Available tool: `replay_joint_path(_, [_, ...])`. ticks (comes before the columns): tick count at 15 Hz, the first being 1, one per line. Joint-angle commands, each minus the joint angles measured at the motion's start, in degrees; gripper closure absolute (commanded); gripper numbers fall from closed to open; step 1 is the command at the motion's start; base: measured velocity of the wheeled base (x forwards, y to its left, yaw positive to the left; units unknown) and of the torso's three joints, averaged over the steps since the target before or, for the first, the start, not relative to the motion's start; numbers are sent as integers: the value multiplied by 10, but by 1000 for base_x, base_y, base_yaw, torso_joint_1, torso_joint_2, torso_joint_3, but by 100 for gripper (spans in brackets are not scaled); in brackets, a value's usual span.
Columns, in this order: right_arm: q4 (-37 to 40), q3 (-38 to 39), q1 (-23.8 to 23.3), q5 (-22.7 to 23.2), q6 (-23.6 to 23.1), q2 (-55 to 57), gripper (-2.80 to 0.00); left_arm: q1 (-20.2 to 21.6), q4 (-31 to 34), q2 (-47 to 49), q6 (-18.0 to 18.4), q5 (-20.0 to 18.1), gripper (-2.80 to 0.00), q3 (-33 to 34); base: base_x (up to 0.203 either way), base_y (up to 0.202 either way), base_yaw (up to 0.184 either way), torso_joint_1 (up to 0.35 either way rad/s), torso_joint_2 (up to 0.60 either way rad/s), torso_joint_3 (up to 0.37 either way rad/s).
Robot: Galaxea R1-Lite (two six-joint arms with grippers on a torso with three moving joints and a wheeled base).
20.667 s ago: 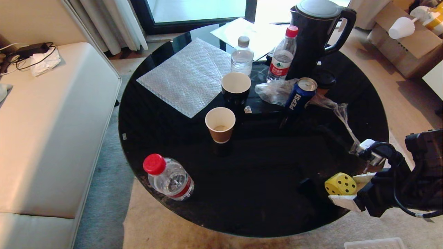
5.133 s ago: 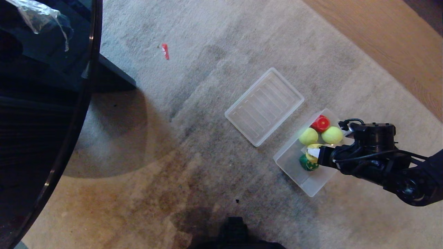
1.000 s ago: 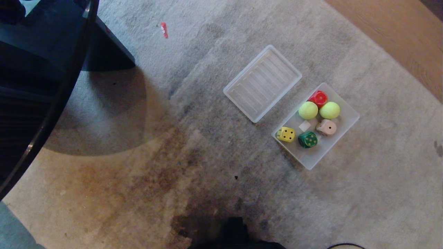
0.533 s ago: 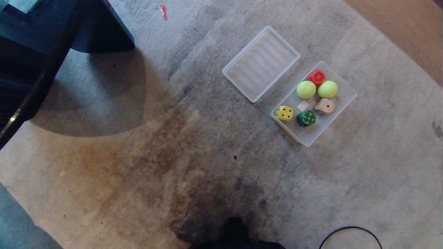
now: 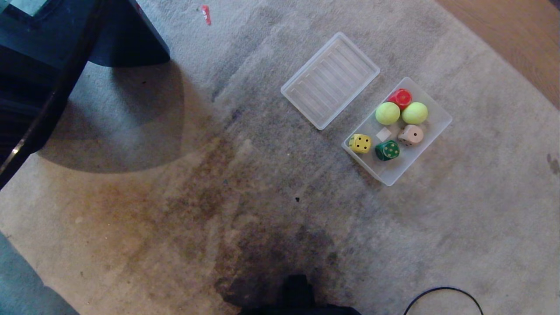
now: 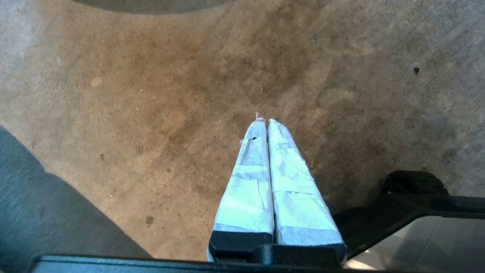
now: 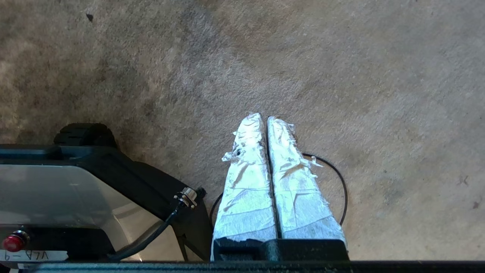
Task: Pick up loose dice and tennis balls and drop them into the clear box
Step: Close the lid
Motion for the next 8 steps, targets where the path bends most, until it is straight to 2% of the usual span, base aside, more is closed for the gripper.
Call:
replay_joint_path(1, [0,0,0,0,0,0,0,0,0,0,-1,0,0,0,0,0,0,0,0,0])
replay_joint_path(8, [0,0,0,-2,1,0,0,0,0,0,0,0,0,0,0,-1,8,0,0,0])
